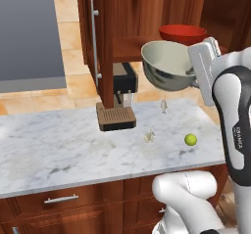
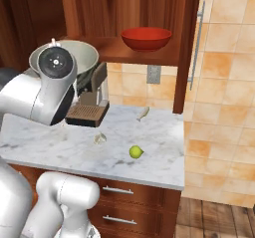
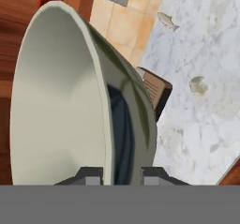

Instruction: Pick both bowls and place them on the counter. Then place the garlic in one bowl and place the pear in the other bowl.

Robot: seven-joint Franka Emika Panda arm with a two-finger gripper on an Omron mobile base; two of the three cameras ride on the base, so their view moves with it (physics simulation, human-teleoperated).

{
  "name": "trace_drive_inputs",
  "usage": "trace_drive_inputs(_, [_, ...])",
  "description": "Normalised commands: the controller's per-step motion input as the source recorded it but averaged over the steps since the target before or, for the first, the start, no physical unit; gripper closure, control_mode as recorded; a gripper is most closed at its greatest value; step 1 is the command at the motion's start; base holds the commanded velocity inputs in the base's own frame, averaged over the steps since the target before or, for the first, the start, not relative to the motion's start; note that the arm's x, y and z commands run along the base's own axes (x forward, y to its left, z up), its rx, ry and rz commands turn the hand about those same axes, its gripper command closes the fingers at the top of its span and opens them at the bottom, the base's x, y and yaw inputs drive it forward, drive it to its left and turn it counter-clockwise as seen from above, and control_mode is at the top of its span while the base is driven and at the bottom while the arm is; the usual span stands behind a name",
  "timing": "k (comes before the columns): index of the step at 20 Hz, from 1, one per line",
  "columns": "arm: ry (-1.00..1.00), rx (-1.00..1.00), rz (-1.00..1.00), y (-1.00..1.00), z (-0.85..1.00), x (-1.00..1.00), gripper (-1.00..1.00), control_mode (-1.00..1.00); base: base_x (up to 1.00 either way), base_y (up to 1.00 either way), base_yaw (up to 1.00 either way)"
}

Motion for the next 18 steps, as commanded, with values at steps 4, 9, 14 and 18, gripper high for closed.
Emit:
trace_drive_inputs(4, [0.1, 0.0, 0.0, 0.04, -0.6, -0.34, 1.0, -1.0, 0.0, 0.0, 0.0])
trace_drive_inputs(9, [0.24, 0.0, 0.0, 0.16, -0.73, -0.03, 1.0, -1.0, 0.0, 0.0, 0.0])
trace_drive_inputs(14, [0.25, 0.06, 0.0, 0.33, -0.8, 0.25, 1.0, -1.0, 0.0, 0.0, 0.0])
trace_drive_inputs(18, [0.19, 0.03, 0.0, 0.41, -0.91, 0.39, 1.0, -1.0, 0.0, 0.0, 0.0])
